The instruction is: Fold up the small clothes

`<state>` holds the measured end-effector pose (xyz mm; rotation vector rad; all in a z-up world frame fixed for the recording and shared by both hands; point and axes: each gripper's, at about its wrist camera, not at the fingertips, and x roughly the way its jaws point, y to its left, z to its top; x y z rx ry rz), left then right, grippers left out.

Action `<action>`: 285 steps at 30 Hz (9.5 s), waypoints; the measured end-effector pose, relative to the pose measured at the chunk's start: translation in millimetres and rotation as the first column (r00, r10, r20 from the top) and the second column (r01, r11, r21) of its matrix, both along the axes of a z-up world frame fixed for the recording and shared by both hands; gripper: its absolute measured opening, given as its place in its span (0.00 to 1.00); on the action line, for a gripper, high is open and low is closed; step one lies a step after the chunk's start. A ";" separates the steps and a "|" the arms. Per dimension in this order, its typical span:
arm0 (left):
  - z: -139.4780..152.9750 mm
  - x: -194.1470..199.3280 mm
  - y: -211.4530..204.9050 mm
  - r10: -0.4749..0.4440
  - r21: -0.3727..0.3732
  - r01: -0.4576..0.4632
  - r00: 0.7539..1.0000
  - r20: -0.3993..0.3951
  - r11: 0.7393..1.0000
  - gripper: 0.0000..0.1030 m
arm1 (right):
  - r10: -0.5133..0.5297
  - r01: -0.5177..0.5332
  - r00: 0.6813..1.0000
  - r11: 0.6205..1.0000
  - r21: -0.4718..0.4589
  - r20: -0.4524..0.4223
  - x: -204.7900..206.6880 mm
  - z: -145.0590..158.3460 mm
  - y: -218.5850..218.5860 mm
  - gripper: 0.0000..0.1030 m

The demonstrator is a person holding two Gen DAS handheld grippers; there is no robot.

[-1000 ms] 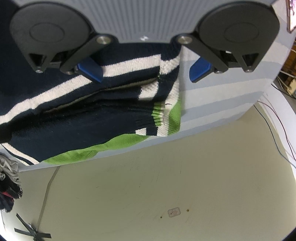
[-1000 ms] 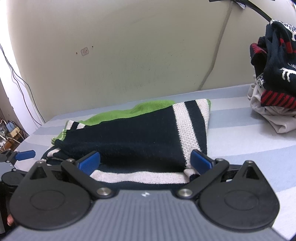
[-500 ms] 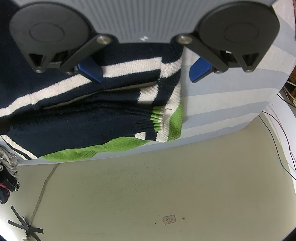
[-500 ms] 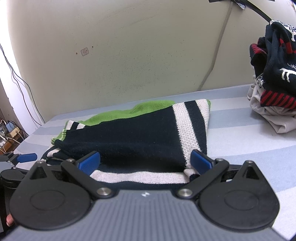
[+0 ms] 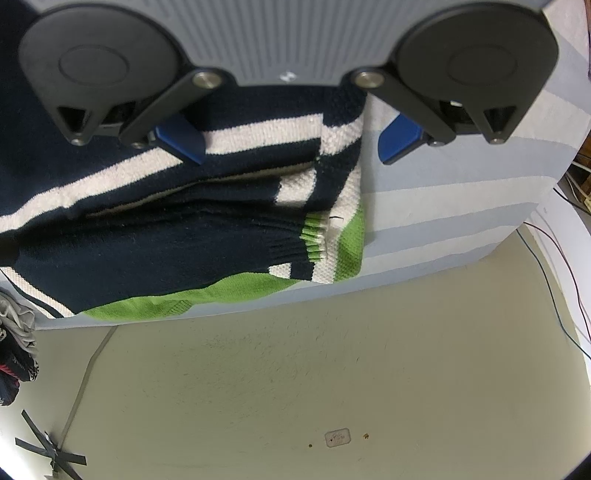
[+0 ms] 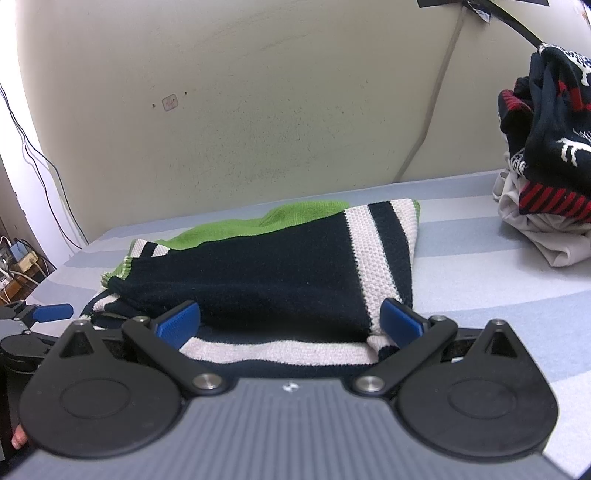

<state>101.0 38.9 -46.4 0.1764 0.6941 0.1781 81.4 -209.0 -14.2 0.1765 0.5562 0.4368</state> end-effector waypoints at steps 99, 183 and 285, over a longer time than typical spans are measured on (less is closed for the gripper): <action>23.3 -231.5 78.0 -0.211 -0.424 0.112 0.958 -0.192 0.899 0.94 | 0.255 -0.253 0.946 0.967 0.036 -0.198 -236.0 10.0 -121.9 0.32; 4.5 -74.4 0.0 -0.120 -0.125 0.124 0.992 0.037 0.984 0.74 | 0.050 -0.050 0.998 0.999 -0.008 0.025 -111.9 -16.8 -32.7 0.43; 12.6 -76.0 -1.8 -0.181 -0.171 0.178 0.984 -0.002 0.969 1.00 | 0.152 -0.148 0.988 0.979 0.141 -0.017 -89.0 -16.2 -21.2 1.00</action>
